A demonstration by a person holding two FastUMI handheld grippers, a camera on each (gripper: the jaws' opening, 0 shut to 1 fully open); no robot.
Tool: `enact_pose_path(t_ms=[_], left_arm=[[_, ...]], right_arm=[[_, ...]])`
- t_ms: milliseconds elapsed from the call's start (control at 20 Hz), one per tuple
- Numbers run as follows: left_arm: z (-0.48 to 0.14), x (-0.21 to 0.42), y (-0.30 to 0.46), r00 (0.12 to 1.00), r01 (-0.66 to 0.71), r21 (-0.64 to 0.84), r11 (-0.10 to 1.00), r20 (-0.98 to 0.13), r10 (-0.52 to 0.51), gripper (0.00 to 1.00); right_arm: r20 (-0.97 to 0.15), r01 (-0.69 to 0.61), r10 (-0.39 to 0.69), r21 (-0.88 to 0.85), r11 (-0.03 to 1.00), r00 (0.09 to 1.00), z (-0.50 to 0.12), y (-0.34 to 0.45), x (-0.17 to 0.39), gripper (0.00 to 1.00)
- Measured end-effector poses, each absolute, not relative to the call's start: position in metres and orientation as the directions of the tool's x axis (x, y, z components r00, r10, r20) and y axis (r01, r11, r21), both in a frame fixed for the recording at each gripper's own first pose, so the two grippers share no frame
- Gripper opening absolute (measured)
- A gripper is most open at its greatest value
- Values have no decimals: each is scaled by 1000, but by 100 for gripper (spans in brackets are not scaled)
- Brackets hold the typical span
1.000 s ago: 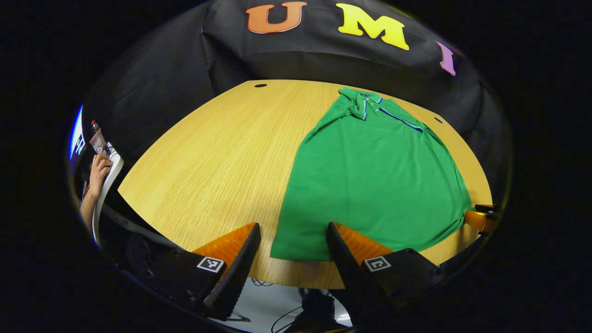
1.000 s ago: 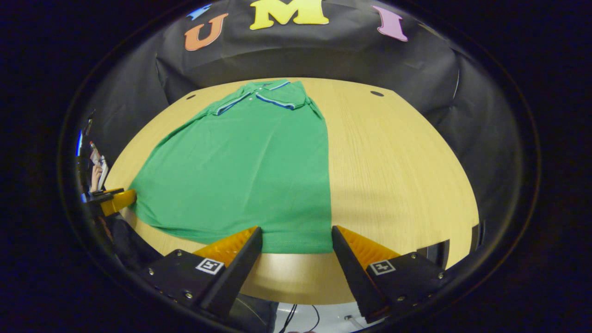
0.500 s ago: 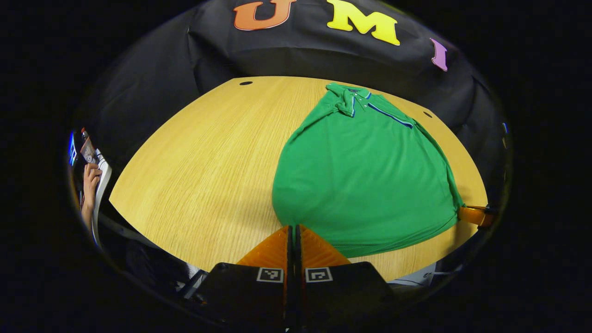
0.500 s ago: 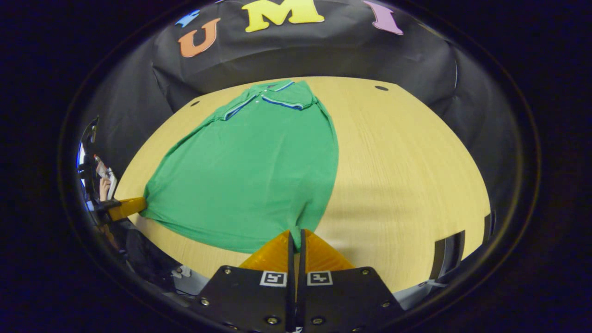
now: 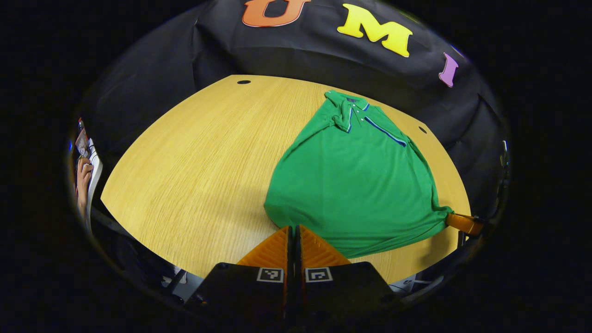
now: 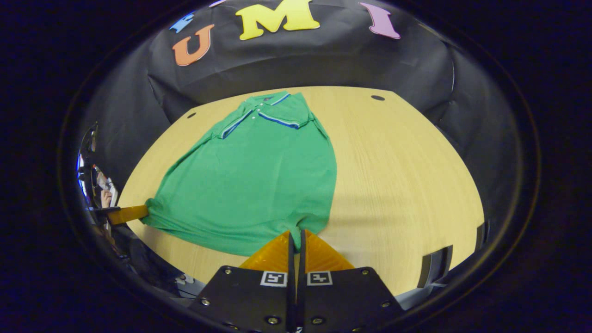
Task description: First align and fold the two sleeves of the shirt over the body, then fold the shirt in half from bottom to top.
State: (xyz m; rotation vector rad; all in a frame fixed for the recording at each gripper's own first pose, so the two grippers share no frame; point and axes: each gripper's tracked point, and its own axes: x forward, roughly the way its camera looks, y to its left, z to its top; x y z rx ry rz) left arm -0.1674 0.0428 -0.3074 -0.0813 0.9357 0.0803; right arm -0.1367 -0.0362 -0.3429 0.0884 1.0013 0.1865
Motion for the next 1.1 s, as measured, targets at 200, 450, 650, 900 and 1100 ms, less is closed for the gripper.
enact_pose_path(t_ms=[200,450,650,900,1100], left_arm=[[-292,-143,42,594,-103,-63,993,-805,11,3],[-284,-104,43,587,-118,-88,989,-809,-2,3],[-279,-76,36,587,-94,-80,992,-809,-10,3],[-278,-41,27,585,-90,-91,992,-811,-21,3],[-272,-6,26,598,-86,-93,992,-801,-23,3]], right_arm=[[-817,-102,206,180,978,539,-328,-31,-108,1],[-802,-79,220,213,974,555,-318,-27,-65,1],[-791,-81,226,220,972,568,-313,-26,-34,1],[-785,-87,239,231,969,571,-311,-26,4,1],[-781,-97,250,238,966,573,-312,-24,32,1]])
